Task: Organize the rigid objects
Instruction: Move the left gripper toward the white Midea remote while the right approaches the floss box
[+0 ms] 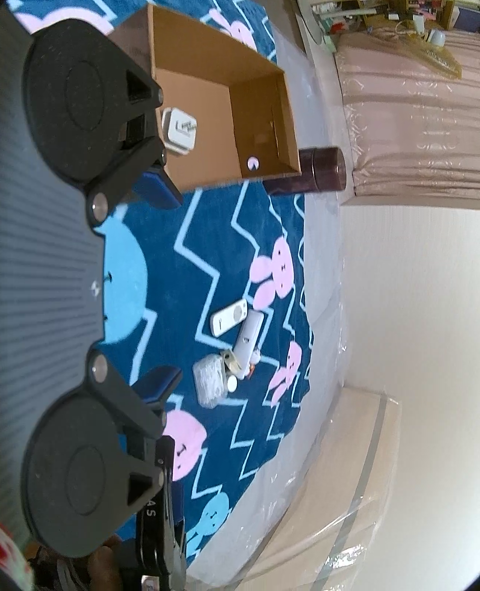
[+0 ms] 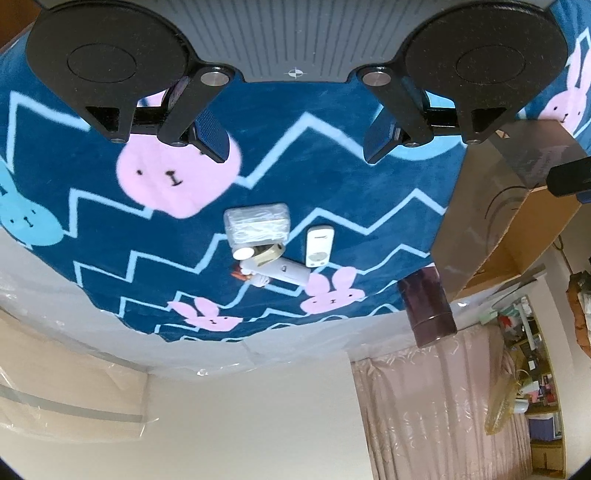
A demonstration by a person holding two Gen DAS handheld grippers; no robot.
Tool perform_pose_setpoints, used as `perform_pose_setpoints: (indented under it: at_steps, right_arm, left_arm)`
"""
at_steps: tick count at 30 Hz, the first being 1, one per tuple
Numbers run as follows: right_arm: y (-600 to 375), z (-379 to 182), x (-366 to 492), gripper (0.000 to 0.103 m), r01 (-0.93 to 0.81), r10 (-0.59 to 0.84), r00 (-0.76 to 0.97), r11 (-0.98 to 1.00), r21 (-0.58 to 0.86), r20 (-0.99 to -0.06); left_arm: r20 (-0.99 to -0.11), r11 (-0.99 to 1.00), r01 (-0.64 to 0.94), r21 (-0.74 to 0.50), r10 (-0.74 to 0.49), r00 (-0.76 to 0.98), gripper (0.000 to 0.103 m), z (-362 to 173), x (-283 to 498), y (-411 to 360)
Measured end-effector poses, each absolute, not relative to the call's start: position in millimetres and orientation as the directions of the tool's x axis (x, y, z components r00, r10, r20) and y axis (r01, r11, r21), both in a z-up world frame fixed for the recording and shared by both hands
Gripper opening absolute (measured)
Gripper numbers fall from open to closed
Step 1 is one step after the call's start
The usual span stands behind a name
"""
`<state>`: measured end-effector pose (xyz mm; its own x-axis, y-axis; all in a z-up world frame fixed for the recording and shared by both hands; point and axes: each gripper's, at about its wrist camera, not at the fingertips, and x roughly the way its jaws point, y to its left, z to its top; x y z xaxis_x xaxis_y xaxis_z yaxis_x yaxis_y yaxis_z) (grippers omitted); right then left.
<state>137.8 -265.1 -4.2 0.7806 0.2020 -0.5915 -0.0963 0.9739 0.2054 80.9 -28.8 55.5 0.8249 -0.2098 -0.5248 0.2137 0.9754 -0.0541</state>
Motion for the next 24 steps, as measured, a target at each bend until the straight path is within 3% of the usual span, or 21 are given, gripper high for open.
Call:
perform_pose_setpoints:
  at_steps: [24]
  right_arm:
    - [-300.0, -42.9, 224.6, 0.083, -0.094, 0.185, 0.758, 0.980, 0.175, -0.625]
  left_arm:
    - [-0.585, 0.983, 0.164, -0.080, -0.180, 0.791, 0.089, 5.8, 184.8, -84.8]
